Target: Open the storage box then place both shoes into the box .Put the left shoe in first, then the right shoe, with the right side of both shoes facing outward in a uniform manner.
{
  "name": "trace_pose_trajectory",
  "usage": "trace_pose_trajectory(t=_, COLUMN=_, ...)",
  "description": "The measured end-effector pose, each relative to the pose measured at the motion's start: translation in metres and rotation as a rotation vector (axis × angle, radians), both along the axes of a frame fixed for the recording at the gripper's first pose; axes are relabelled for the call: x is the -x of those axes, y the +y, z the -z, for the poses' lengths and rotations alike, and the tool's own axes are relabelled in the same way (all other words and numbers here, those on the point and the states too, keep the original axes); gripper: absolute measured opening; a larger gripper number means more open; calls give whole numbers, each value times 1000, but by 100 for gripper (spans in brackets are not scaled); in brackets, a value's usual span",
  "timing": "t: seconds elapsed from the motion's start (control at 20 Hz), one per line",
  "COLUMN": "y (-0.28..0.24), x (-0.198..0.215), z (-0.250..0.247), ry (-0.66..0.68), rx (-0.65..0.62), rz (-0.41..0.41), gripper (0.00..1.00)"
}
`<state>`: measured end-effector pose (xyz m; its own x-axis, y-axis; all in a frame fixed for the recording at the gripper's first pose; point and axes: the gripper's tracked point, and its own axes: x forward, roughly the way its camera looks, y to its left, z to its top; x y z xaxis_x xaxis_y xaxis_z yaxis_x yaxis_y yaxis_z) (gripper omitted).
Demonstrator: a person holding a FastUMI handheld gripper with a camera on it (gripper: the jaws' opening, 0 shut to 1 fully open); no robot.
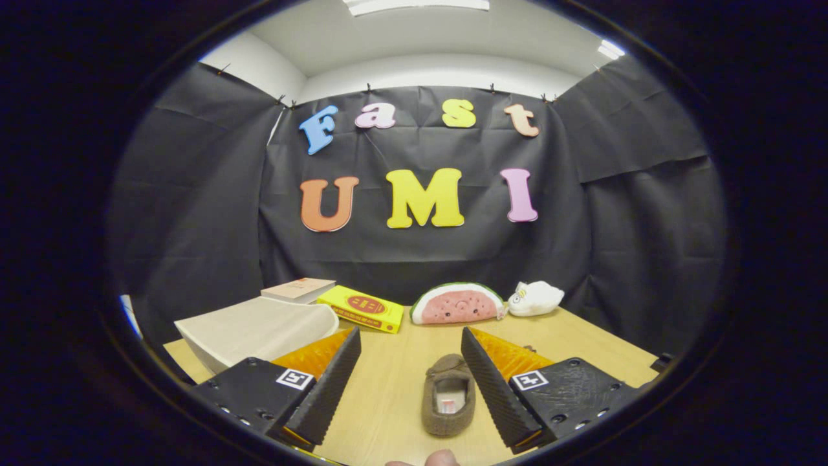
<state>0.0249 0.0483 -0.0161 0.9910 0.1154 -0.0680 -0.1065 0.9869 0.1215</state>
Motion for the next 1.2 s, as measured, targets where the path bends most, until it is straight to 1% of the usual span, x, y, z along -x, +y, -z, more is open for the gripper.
trace_pose_trajectory(t=0.25, y=27, x=-11, z=5, ry=30, rx=-54, rz=-76, gripper=95)
trace_pose_trajectory(t=0.4, y=55, x=-16, z=12, ry=53, rx=-69, rz=-154, gripper=95)
trace_pose_trajectory(t=0.5, y=69, x=-21, z=17, ry=69, rx=-94, rz=-188, gripper=95)
trace_pose_trajectory(t=0.75, y=111, x=-38, z=33, ry=146, rx=-229, rz=-273, gripper=95)
trace_pose_trajectory(t=1.05, y=150, x=-49, z=48, ry=209, rx=-275, rz=-342, gripper=95)
trace_pose_trajectory(t=1.2, y=161, x=-58, z=59, ry=272, rx=-362, rz=-379, gripper=95)
